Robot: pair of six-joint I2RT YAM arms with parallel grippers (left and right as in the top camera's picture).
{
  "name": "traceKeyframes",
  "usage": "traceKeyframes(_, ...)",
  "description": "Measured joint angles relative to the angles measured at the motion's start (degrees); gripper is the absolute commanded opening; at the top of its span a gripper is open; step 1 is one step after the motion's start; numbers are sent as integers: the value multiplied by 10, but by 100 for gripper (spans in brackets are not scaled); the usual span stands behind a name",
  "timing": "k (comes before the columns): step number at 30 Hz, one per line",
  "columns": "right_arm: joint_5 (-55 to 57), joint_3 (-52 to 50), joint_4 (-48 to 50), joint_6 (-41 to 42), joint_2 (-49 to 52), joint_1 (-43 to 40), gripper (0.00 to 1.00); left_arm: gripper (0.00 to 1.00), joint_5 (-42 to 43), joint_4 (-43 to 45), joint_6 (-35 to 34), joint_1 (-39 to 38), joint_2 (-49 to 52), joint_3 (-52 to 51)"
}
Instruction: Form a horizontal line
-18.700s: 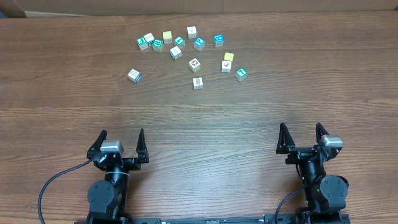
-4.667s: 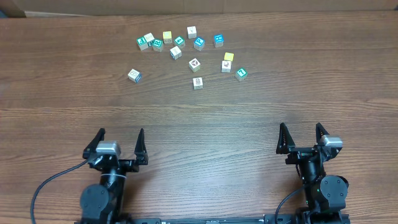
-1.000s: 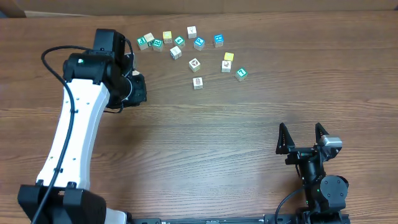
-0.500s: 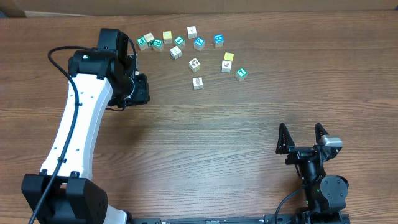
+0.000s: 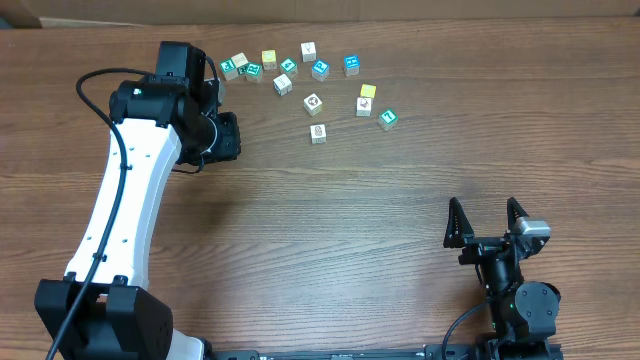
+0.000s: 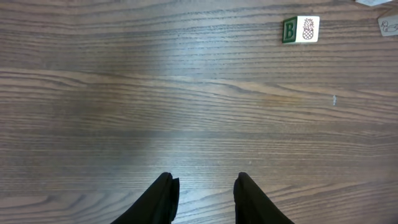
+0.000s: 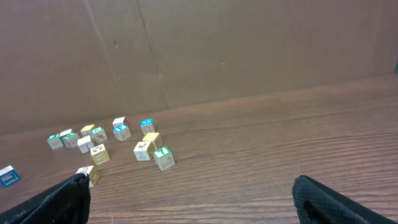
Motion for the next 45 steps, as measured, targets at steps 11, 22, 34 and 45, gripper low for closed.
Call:
traceKeyframes(11,0,0,0,0,0,0,100,49,0,38,-8,0,0,0)
traceKeyframes(22,0,0,0,0,0,0,100,50,0,64,-9,0,0,0)
traceKeyframes(34,0,0,0,0,0,0,100,50,0,86,-10,0,0,0)
traceKeyframes(45,0,0,0,0,0,0,100,52,0,93,-22,0,0,0)
